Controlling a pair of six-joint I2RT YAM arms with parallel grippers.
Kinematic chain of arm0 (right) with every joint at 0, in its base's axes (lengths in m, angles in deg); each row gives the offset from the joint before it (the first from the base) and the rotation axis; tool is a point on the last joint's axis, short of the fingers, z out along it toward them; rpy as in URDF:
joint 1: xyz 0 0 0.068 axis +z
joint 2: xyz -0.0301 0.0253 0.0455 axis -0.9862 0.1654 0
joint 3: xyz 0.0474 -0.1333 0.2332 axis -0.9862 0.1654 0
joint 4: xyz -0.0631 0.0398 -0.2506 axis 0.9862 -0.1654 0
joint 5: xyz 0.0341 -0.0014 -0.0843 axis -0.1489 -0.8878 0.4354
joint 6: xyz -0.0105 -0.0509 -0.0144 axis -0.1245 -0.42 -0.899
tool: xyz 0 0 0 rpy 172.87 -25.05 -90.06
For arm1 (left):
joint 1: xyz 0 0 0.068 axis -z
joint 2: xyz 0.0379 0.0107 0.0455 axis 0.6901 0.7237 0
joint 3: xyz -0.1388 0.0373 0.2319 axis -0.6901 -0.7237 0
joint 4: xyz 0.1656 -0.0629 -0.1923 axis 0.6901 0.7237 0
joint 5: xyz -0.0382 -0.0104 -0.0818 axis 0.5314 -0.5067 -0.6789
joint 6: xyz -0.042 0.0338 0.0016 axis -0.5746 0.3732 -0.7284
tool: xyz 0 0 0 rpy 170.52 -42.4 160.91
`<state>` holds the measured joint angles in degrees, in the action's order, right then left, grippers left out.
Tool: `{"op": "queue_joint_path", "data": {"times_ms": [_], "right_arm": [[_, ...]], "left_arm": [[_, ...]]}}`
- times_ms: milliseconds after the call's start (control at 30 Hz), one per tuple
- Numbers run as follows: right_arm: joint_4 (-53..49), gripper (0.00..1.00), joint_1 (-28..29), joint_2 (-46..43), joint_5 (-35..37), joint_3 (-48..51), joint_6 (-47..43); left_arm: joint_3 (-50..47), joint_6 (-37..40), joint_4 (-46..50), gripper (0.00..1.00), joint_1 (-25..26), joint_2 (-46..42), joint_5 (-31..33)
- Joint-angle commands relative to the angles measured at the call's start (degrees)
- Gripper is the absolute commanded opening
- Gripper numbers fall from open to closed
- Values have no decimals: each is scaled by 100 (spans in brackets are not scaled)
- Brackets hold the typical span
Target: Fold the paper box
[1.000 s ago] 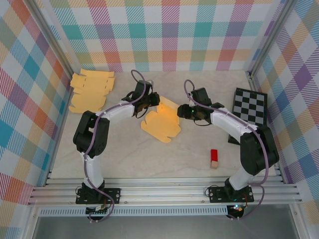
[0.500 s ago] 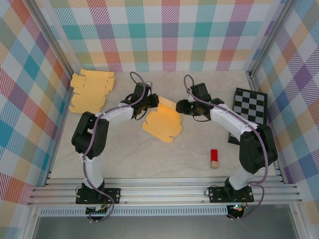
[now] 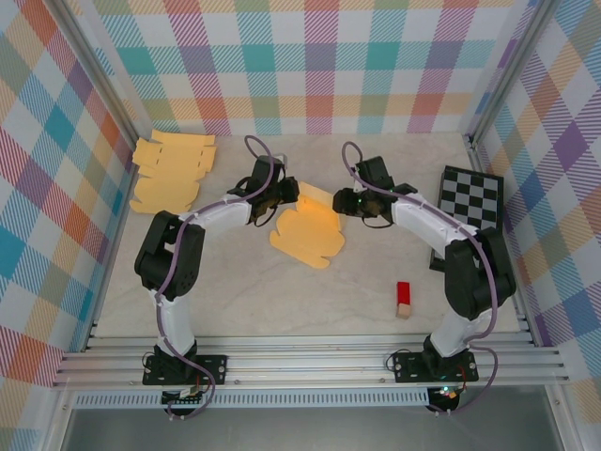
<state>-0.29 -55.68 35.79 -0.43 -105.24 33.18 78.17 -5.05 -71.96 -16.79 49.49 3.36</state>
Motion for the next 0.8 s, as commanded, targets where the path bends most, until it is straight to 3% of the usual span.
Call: {"op": "queue_joint_path", "data": {"times_ms": [0,167,267,367,500,600,767], "right_arm": [[115,34,-19,112,-7,290,4],[279,28,-19,-50,119,633,83],[246,29,-19,-79,220,673,166],[234,29,-19,-143,368,735,341],[178,29,-19,-228,573,778,596],[141,29,-19,-274,686,784,735],[106,29,-19,-268,721,736,800]], "left_arm": [[-122,72,641,12,30,7,39],[31,-10,792,12,48,33,54],[243,-106,1122,23,48,-30,211],[433,-229,1540,42,27,-317,390],[503,-514,2517,47,-69,-981,887],[-48,-748,2917,47,-130,-1603,1037],[-1800,-1322,2471,47,-119,-2705,603]]}}
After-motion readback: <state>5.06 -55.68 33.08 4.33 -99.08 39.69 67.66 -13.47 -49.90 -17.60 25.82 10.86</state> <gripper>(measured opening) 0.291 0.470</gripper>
